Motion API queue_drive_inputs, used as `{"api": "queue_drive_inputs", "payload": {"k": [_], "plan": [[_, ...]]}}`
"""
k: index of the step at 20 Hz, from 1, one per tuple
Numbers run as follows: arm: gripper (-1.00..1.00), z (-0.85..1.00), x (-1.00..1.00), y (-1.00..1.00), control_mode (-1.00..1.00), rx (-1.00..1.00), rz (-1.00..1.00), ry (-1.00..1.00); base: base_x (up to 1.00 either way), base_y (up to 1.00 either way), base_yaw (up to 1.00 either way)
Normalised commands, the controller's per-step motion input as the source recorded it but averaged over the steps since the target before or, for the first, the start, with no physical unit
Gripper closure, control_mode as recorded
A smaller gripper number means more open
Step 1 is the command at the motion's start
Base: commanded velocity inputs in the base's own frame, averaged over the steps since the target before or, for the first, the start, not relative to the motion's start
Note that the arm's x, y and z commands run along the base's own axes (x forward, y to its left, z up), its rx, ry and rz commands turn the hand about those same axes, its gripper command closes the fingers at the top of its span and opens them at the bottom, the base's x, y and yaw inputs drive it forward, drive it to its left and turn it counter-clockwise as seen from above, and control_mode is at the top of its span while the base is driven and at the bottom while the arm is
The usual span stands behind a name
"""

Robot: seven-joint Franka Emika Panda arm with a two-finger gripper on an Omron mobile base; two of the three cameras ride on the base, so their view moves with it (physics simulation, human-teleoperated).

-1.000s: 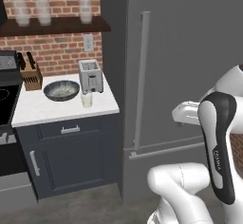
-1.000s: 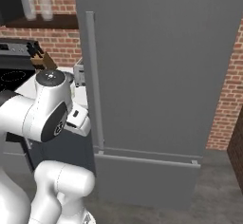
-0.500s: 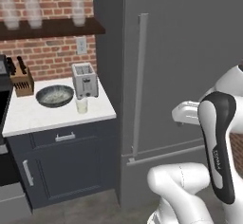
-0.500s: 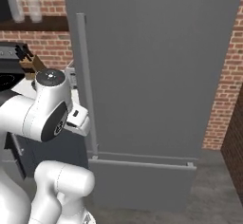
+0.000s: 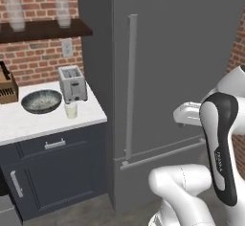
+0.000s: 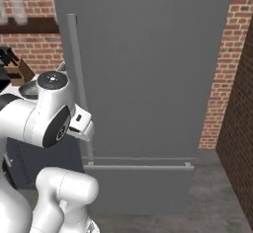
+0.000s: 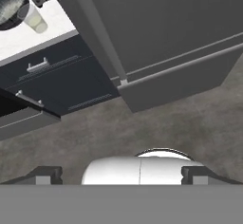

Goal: Grab a lemon wedge from the fridge and one ice cube from the ice bowl, and put them in the glass of lemonade.

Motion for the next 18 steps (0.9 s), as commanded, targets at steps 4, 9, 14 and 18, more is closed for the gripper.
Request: {"api": "queue_drive_inputs", "payload": {"k": [4, 9, 14, 18], "plan": [[-1.00, 0.00, 0.00, 0.00, 1.00, 0.00, 0.00, 0.00, 0.00, 0.09, -0.09], [-1.00, 0.00, 0.00, 0.00, 1.00, 0.00, 0.00, 0.00, 0.00, 0.25, 0.00], [-1.00, 0.00, 0.00, 0.00, 1.00, 0.00, 0.00, 0.00, 0.00, 0.24, 0.07], [-1.00, 0.00, 0.00, 0.00, 1.00, 0.00, 0.00, 0.00, 0.00, 0.15, 0.08]]}}
